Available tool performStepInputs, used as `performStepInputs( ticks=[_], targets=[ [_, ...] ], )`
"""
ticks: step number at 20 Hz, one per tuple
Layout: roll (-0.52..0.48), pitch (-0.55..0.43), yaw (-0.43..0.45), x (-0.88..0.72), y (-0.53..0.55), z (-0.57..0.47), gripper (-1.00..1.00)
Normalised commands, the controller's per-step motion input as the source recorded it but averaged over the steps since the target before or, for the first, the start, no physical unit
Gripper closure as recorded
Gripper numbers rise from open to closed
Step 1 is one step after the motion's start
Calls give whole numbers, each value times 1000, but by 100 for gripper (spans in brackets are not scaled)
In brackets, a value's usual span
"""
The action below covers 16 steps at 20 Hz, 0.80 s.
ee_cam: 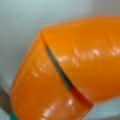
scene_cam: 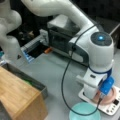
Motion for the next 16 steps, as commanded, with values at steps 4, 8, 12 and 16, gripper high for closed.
performStepInputs(
  ticks=[4, 8, 12, 16],
  targets=[
    [-162, -78, -69, -201, 67, -12, -100],
    [-159, -59, -54, -246, 82, 35, -100],
    [-123, -14, -7, -304, 70, 153, -100],
    [-76, 2, 25, -365, 81, 241, -100]
  ],
)
